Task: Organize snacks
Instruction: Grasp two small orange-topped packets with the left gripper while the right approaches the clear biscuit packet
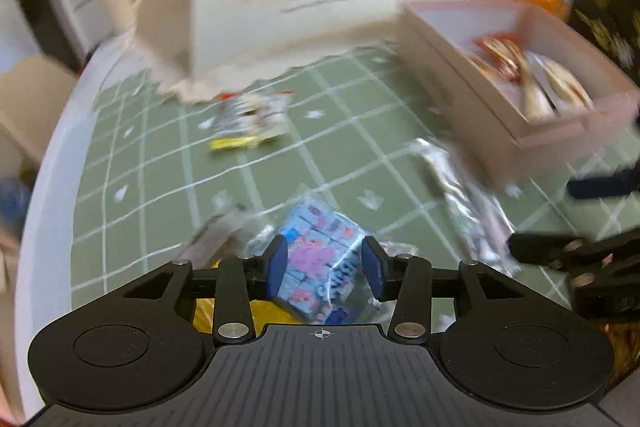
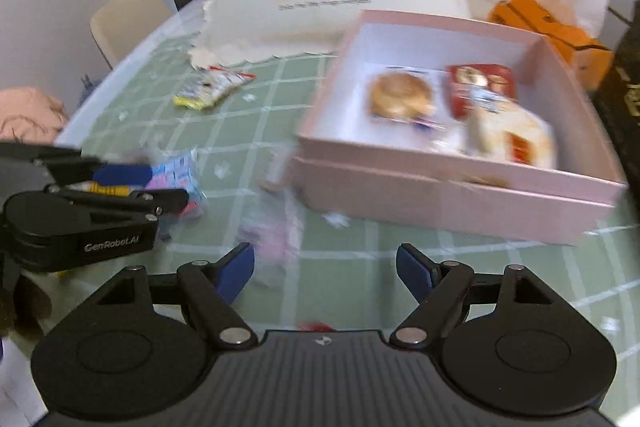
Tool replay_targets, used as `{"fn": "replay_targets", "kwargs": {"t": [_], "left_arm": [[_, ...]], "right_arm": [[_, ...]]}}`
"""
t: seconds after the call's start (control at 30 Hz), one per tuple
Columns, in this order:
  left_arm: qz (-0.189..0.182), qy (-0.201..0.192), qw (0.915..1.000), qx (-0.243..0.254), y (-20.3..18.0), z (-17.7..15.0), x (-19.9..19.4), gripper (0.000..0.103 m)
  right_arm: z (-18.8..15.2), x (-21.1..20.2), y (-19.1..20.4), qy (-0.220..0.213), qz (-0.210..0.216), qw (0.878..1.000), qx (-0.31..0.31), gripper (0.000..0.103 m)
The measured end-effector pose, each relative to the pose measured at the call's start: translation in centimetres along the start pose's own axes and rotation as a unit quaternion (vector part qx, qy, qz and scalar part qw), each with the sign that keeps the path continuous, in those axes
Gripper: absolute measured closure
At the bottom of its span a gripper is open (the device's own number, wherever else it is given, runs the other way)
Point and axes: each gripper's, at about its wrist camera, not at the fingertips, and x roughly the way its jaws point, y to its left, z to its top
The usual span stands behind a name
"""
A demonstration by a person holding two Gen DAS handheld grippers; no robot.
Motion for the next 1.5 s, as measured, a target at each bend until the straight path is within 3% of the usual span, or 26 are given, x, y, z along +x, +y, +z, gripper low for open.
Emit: {"fn": "replay_targets", "kwargs": {"t": [0.07, 0.13, 0.17, 0.3, 0.4, 0.53, 0.63, 0.73, 0.83, 0.9, 1.0, 1.33, 1.5], "left_arm": [[-0.013, -0.01, 0.9989, -0.043, 2.2, 0.5, -0.3, 0.058], [-0.018, -0.019, 0.9964, -0.081, 4.1, 1.4, -0.4, 0.059], [-0.022, -0.021, 0.9947, -0.099, 5.2, 2.1, -0.2, 0.059], [-0.045, -0.027, 0.9854, -0.162, 8.4, 5.4, 2.1, 0.059], [-0.027, -0.039, 0.9813, -0.187, 10.0, 7.9, 4.3, 0.06], [-0.033, -0.02, 0.9886, -0.146, 9.3, 10.4, 7.2, 0.06], [-0.025, 0.01, 0.997, -0.072, 6.9, 11.1, 8.8, 0.059], [-0.005, 0.012, 0.9997, -0.019, 5.4, 11.0, 9.5, 0.058], [-0.005, 0.007, 0.9999, 0.009, 5.0, 10.9, 9.5, 0.059], [-0.013, 0.008, 0.9997, 0.021, 5.0, 11.0, 9.5, 0.059], [-0.025, 0.013, 0.9992, 0.029, 5.0, 11.1, 9.5, 0.059], [-0.03, 0.01, 0.9988, 0.037, 5.0, 11.1, 9.1, 0.059], [-0.027, -0.017, 0.9977, 0.059, 4.4, 10.7, 7.3, 0.059]], "right_arm": [[0.4, 1.6, 1.4, 0.009, -0.003, 1.0, 0.004, 0.032], [0.5, 2.2, 3.2, 0.001, -0.035, 0.999, -0.026, 0.045], [0.5, 2.3, 4.0, 0.001, -0.04, 0.998, -0.045, 0.059], [-0.6, 1.4, 5.2, 0.013, -0.018, 0.997, -0.076, 0.061], [-2.3, 0.0, 4.9, 0.017, -0.021, 0.996, -0.088, 0.061], [-3.9, -1.6, 3.6, 0.021, -0.019, 0.997, -0.077, 0.06], [-4.3, -1.7, 3.3, 0.017, -0.024, 0.996, -0.081, 0.059], [-4.4, -1.7, 3.4, 0.016, -0.026, 0.996, -0.08, 0.052], [-4.4, -1.3, 3.6, 0.013, -0.032, 0.997, -0.076, 0.037], [-4.5, -1.2, 3.4, 0.009, -0.032, 0.997, -0.073, 0.029], [-4.7, -1.1, 3.7, 0.006, -0.035, 0.996, -0.078, 0.025], [-4.6, -0.9, 3.5, 0.006, -0.033, 0.996, -0.08, 0.02], [-4.7, -0.8, 3.5, 0.003, -0.035, 0.996, -0.077, 0.019]]}}
